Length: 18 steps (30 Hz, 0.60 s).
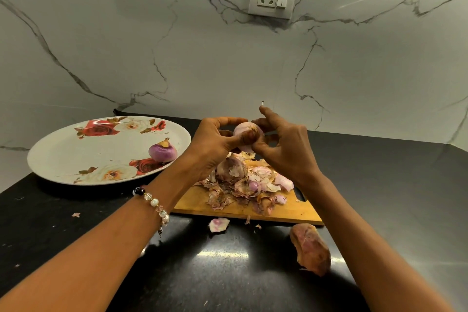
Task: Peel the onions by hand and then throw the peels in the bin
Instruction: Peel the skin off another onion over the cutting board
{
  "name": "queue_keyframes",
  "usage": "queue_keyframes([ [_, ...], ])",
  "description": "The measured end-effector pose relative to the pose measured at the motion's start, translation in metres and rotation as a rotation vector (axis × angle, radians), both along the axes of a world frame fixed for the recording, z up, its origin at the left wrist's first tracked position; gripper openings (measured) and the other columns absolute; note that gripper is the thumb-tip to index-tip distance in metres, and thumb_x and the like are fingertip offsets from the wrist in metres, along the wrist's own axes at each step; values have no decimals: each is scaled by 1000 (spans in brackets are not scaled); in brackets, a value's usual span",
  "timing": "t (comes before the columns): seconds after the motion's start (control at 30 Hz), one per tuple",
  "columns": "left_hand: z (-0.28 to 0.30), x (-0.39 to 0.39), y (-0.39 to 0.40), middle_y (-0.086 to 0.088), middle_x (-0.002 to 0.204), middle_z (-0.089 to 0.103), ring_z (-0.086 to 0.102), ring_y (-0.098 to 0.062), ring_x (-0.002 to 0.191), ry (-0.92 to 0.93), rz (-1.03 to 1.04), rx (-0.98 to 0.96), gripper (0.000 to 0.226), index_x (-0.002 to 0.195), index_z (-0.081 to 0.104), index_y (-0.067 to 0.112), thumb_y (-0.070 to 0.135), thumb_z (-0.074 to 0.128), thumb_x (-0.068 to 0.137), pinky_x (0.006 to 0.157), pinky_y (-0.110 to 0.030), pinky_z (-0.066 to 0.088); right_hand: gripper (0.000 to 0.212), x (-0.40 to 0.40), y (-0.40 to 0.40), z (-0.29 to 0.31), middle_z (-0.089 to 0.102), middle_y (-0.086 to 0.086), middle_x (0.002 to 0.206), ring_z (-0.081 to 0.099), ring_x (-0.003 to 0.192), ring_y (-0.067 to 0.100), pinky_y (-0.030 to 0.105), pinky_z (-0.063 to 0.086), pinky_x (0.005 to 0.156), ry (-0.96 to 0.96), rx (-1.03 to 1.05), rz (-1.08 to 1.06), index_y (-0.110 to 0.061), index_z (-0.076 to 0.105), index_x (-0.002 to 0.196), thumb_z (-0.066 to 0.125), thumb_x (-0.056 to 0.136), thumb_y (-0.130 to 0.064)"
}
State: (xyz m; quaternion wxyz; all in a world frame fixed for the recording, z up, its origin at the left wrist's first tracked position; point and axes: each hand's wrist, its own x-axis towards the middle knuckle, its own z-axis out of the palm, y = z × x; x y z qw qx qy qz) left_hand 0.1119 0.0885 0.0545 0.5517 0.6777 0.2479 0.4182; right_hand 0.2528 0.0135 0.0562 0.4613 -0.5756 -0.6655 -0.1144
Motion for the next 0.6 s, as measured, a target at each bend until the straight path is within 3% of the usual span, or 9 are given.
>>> queue_keyframes([
  [0.1,1,0,-1,-8,104,69,69,-23,90,-37,-6,11,52,114,65,11,26,74,65,71,-29,59,68,-2,2,-1,69,21,113,65,93,23,-3,36,85,-32,64,-11,10,40,140,73,83,-6],
  [0.2,1,0,-1,-8,105,69,69,-24,91,-59,-11,24,57,116,65,9,27,74,63,72,-31,60,66,-5,3,-1,69,21,110,67,95,29,16,45,88,-53,114,-29,11,38,140,69,85,-8],
  [0.27,1,0,-1,-8,105,69,69,-23,91,-74,-20,14,56,118,64,8,25,74,66,75,-34,60,65,-7,4,-3,70,21,111,67,96,28,20,46,89,-24,147,-39,11,37,141,65,86,-10],
  [0.37,1,0,1,-10,106,69,69,-25,92,-100,-36,-29,47,118,64,7,16,74,73,77,-36,59,61,-10,6,-4,70,15,114,62,100,15,11,43,94,137,140,-39,8,37,142,64,89,-3],
  [0.5,1,4,-2,-6,105,68,68,-24,94,-152,-94,-67,41,107,67,15,20,74,67,74,-31,59,50,-1,7,-2,71,12,113,64,112,18,20,43,104,471,155,-66,5,48,137,63,90,-1],
  [0.6,0,6,-2,-4,107,67,66,-23,96,-176,-93,-68,34,106,66,18,15,72,74,77,-31,59,53,3,4,0,71,8,109,66,108,18,24,48,101,610,108,12,1,44,142,62,92,-4],
])
